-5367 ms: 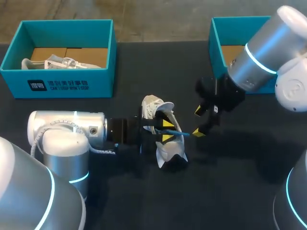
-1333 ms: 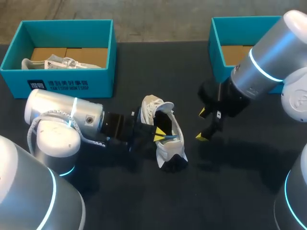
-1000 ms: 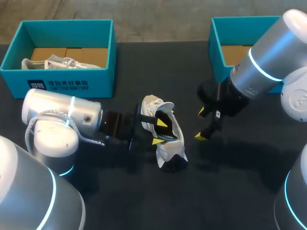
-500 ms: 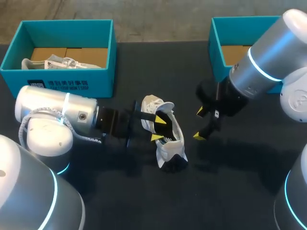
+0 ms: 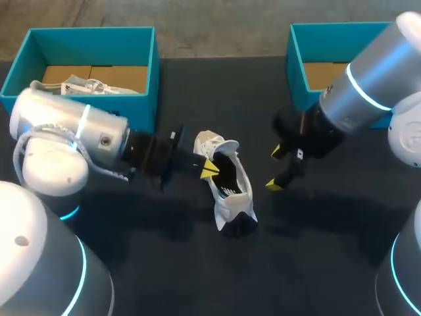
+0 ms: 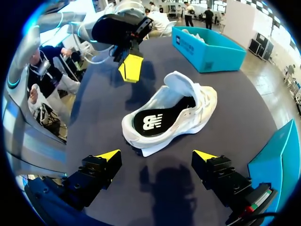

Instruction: Take the shoe out of the shoebox, open the shoe tongue, remove and reinsert the insole, then place the shoe into the shoebox

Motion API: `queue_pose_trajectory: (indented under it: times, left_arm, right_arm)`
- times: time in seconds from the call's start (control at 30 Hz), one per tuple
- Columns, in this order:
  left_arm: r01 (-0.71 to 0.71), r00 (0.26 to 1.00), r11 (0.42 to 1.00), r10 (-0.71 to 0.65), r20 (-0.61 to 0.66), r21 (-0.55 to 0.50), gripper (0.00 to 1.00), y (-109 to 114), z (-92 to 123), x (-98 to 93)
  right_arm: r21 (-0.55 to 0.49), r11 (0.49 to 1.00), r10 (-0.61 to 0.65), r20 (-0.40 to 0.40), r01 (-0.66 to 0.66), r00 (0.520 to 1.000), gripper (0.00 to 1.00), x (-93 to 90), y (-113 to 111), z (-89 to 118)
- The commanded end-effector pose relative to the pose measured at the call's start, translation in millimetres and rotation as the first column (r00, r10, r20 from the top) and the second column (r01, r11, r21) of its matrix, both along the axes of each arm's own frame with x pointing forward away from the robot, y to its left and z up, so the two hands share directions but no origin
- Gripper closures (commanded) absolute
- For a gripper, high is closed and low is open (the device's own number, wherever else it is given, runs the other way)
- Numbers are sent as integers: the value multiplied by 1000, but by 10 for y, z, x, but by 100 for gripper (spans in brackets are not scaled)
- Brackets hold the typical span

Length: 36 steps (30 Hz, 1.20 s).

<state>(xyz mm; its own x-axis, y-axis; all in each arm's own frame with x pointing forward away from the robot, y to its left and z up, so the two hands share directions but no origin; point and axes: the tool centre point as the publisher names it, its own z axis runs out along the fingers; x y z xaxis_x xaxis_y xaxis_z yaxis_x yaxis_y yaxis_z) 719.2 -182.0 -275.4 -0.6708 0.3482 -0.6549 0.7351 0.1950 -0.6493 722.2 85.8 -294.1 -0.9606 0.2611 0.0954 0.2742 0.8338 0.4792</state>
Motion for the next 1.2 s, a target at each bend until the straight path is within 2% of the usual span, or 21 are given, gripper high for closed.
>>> queue_pose_trajectory:
  times: [0.03,0.2,0.33,0.5,0.9,1.03,1.2]
  left_arm:
    - [54,998,996,-53,-22,67,100,-9,57,59]
    - [87,996,991,-83,-44,101,100,-52,50,79]
    - [133,990,980,-127,-54,145,100,-89,5,88]
    - [186,982,958,-176,-63,217,100,-96,-9,135]
    - [335,940,863,-331,-77,379,100,-46,281,245]
    - [372,925,838,-370,-86,400,100,-72,352,215]
    - [377,923,838,-374,-88,395,100,-102,392,191]
  right_arm:
    - [-9,1000,-18,0,18,1000,0,-42,-137,136]
    - [-18,999,-30,-13,30,999,0,-40,-224,274]
    - [-37,999,-7,-77,4,997,0,-33,-253,322]
    - [-67,998,4,-116,-12,993,0,-49,-285,403]
    - [-59,998,-29,-143,21,989,0,-72,-413,634]
    - [-58,998,-37,-142,29,989,0,-72,-417,648]
    - [-58,998,-37,-142,29,989,0,-72,-417,648]
